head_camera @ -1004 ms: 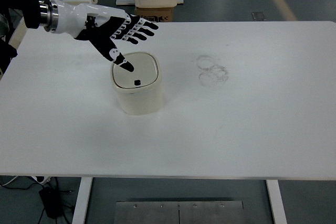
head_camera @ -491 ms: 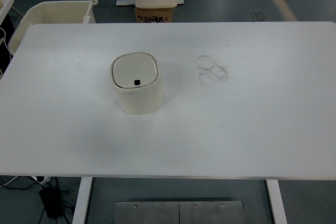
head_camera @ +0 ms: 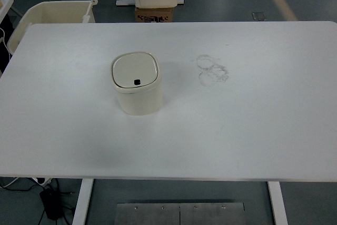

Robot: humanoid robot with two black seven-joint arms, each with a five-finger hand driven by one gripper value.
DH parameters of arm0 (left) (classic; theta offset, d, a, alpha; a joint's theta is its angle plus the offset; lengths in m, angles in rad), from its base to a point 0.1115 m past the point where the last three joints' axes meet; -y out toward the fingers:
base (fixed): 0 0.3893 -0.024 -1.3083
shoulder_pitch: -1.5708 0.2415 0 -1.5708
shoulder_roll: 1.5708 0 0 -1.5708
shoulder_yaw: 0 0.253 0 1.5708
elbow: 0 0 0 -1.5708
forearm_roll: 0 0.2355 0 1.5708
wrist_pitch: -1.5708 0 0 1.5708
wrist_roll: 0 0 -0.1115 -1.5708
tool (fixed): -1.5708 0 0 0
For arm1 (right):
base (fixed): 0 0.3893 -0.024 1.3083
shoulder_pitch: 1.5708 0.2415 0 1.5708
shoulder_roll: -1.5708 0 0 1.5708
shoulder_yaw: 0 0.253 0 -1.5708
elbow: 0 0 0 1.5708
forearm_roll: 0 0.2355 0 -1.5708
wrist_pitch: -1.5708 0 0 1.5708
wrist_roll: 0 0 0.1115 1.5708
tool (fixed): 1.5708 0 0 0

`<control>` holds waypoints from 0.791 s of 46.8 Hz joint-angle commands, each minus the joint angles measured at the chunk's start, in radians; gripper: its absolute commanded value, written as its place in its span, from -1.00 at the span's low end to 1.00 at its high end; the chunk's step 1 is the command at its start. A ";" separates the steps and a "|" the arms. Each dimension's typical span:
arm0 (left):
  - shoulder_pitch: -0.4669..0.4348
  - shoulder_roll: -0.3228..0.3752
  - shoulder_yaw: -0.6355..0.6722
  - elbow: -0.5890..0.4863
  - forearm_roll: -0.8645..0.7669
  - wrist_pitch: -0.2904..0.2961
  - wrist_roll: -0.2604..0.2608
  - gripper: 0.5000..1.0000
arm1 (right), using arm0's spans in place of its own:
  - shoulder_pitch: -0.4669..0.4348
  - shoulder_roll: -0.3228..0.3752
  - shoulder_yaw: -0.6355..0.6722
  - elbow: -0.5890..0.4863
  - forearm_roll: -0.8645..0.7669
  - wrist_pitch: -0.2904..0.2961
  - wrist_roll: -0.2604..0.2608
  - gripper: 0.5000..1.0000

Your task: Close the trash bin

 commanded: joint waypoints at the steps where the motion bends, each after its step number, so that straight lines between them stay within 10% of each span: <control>1: 0.022 -0.043 -0.001 0.077 -0.062 0.008 -0.012 1.00 | 0.000 0.000 0.000 0.000 0.000 0.000 0.000 0.97; 37: 0.237 -0.251 -0.102 0.416 -0.260 0.008 -0.087 1.00 | 0.000 0.000 0.000 0.000 0.000 0.000 0.000 0.97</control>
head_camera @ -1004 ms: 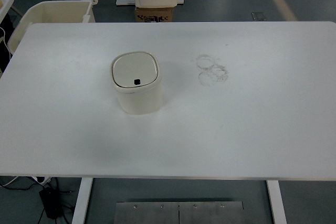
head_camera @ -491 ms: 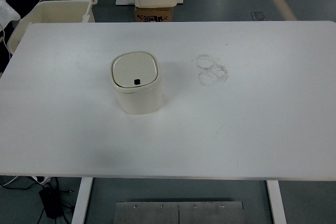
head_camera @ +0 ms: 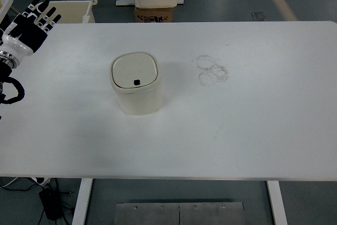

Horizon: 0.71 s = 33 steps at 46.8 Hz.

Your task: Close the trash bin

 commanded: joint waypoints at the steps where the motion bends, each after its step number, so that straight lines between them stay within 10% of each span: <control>1: 0.011 -0.018 -0.011 0.017 -0.011 0.000 0.000 1.00 | 0.000 0.000 0.000 0.000 0.000 0.000 0.000 0.97; 33: 0.042 -0.069 -0.014 0.065 -0.045 -0.003 -0.020 1.00 | -0.035 0.000 0.009 0.002 0.044 0.001 0.000 0.97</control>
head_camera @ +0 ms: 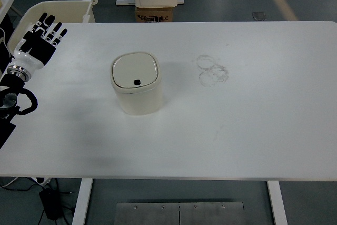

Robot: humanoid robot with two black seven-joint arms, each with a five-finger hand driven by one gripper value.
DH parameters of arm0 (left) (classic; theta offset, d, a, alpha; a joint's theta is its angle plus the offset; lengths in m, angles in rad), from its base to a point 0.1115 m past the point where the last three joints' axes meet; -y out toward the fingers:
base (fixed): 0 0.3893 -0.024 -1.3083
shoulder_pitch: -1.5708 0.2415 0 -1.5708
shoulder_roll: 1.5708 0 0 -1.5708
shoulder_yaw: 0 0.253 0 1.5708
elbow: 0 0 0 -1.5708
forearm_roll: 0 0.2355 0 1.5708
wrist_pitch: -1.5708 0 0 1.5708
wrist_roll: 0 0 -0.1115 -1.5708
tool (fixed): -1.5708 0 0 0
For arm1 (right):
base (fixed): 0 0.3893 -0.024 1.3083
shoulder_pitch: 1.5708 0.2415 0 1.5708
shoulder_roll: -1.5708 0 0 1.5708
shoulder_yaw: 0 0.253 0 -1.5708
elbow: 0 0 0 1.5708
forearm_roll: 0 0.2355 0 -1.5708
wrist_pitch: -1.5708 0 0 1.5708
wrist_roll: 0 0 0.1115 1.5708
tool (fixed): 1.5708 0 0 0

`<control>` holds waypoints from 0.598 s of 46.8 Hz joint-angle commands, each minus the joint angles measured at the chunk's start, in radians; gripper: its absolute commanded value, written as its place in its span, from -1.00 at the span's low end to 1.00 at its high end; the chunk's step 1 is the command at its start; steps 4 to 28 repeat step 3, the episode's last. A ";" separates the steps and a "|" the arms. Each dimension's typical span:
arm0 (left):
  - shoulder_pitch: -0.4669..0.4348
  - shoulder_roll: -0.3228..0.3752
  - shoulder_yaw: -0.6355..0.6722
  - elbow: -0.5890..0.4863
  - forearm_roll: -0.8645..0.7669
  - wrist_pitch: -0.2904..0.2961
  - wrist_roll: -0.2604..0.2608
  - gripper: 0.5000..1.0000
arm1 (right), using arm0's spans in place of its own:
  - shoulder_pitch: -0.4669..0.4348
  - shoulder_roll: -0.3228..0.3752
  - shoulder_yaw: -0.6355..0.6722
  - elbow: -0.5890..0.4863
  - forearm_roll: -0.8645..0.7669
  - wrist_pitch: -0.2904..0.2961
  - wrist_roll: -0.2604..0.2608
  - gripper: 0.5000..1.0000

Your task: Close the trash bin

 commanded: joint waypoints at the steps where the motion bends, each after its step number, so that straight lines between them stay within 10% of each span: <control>1: 0.000 0.006 0.000 0.000 0.000 -0.001 0.000 1.00 | -0.001 0.000 0.000 -0.002 0.019 -0.002 0.000 0.97; 28: 0.000 0.005 0.000 0.000 0.002 -0.001 0.000 1.00 | -0.003 0.000 0.001 -0.002 0.020 -0.002 0.000 0.97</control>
